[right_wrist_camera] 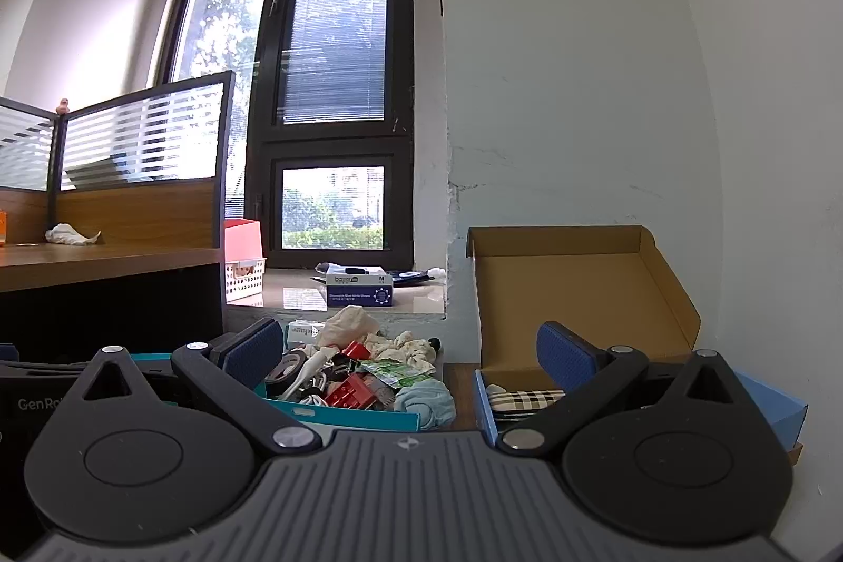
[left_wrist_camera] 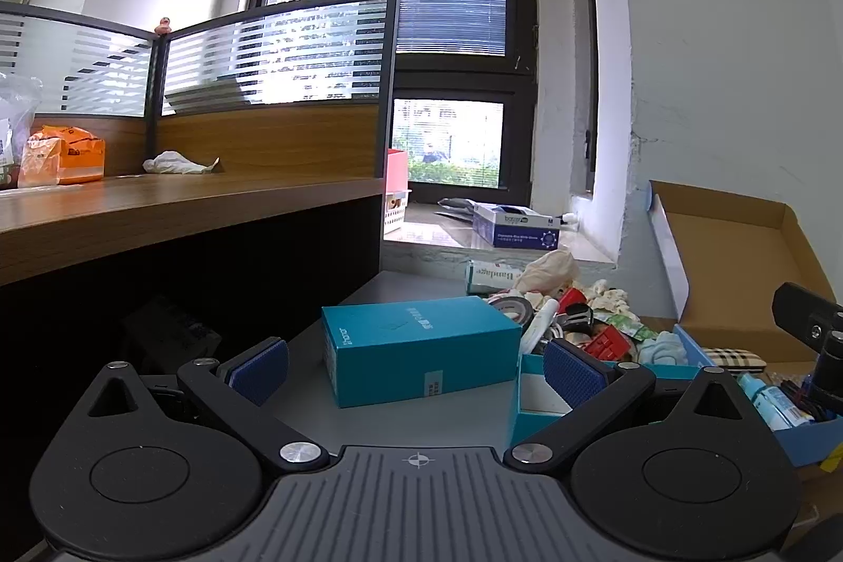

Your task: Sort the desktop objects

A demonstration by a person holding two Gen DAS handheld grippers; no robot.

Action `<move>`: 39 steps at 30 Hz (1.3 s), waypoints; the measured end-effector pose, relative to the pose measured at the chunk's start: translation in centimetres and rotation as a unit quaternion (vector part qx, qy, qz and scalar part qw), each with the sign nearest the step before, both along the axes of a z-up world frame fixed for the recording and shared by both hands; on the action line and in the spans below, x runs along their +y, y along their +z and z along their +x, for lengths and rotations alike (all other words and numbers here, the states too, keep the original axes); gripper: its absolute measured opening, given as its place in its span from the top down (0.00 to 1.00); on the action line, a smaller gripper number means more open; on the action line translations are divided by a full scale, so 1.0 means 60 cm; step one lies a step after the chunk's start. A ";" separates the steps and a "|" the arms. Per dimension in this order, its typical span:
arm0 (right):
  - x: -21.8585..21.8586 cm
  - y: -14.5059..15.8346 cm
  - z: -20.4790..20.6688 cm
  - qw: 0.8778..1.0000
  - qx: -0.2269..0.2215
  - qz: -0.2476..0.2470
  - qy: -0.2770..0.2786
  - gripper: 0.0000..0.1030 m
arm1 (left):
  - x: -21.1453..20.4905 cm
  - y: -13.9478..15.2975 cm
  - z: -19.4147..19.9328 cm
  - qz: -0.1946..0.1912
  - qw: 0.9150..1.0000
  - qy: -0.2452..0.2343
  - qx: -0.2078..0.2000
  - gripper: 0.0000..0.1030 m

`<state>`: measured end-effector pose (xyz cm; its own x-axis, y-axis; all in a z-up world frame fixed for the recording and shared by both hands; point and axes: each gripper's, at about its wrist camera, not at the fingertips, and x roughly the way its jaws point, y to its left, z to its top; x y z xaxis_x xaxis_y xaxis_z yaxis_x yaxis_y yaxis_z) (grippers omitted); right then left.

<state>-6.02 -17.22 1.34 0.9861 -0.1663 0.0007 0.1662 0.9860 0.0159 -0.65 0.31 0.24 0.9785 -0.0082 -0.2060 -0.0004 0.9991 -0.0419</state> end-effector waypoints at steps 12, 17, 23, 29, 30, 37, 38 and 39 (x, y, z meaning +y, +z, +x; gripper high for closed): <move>0.004 0.001 -0.004 1.000 0.002 -0.007 0.003 0.00 | 0.003 0.002 0.002 0.002 1.000 0.000 -0.002 0.00; 0.004 0.003 -0.008 1.000 0.002 -0.009 0.004 0.00 | 0.004 0.003 0.003 0.002 1.000 0.000 -0.003 0.00; 0.003 0.002 -0.006 1.000 0.004 -0.007 0.004 0.00 | 0.003 0.004 0.003 0.004 1.000 0.000 -0.004 0.00; 0.003 0.002 -0.005 1.000 0.005 -0.007 0.004 0.00 | 0.002 0.002 0.003 0.009 1.000 -0.003 -0.004 0.00; 0.002 0.002 -0.005 1.000 0.005 -0.007 0.004 0.00 | 0.002 0.002 0.004 0.009 1.000 -0.003 -0.004 0.00; 0.003 0.001 -0.004 1.000 0.006 -0.008 0.003 0.00 | 0.005 -0.001 0.004 0.008 1.000 -0.002 -0.005 0.00; 0.003 0.001 -0.004 1.000 0.006 -0.008 0.003 0.00 | 0.005 -0.001 0.004 0.009 1.000 -0.002 -0.005 0.00; 0.003 0.001 -0.004 1.000 0.006 -0.008 0.002 0.00 | 0.005 -0.001 0.004 0.009 1.000 -0.002 -0.005 0.00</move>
